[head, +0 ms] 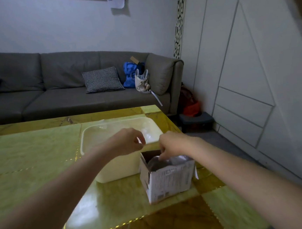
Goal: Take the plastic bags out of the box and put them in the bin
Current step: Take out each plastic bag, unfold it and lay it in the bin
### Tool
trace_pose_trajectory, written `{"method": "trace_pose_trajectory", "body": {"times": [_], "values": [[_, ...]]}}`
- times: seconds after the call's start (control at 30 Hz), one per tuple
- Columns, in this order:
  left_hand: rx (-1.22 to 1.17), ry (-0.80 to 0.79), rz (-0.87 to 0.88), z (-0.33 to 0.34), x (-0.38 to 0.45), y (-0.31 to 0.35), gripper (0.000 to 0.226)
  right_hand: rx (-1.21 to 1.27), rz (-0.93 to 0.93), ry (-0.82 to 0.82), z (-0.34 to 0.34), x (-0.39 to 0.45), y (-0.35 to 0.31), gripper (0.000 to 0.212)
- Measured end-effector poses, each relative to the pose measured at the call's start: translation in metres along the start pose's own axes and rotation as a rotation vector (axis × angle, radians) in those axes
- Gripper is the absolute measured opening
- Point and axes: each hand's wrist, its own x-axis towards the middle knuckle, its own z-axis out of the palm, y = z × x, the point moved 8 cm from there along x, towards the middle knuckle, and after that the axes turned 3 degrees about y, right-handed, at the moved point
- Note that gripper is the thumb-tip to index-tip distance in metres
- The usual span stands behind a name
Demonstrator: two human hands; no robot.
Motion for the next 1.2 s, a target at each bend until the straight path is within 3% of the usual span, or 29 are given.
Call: {"method": "trace_pose_trajectory", "body": {"times": [0.17,0.33,0.43,0.57,0.73,0.93,1.1,1.2], "values": [[-0.009,-0.038,-0.027,0.030,-0.006,0.019,0.030,0.033,0.044,0.177,0.013,0.002,-0.001,0.017],[0.074,0.005,-0.049,0.035,-0.008,0.020,0.043,0.448,0.042,0.202,-0.016,-0.004,0.018,0.007],[0.035,0.091,-0.035,0.024,-0.009,0.022,0.024,0.679,0.041,0.258,-0.034,-0.015,0.029,0.021],[-0.120,0.233,-0.083,0.003,-0.011,0.019,0.020,0.878,0.099,0.332,-0.038,-0.022,0.045,0.021],[-0.457,0.343,-0.134,-0.028,-0.012,0.017,0.014,1.095,0.160,0.582,-0.060,-0.028,0.064,0.015],[-0.770,0.365,-0.282,-0.037,-0.019,0.001,0.008,1.040,0.114,0.628,-0.068,-0.031,0.059,0.019],[-0.885,0.344,-0.373,-0.032,-0.029,-0.020,0.012,1.126,-0.064,0.466,-0.065,-0.038,0.041,0.026],[-0.947,0.384,-0.423,-0.032,-0.033,-0.026,0.005,1.056,0.041,0.511,-0.062,-0.041,0.048,0.040]]}}
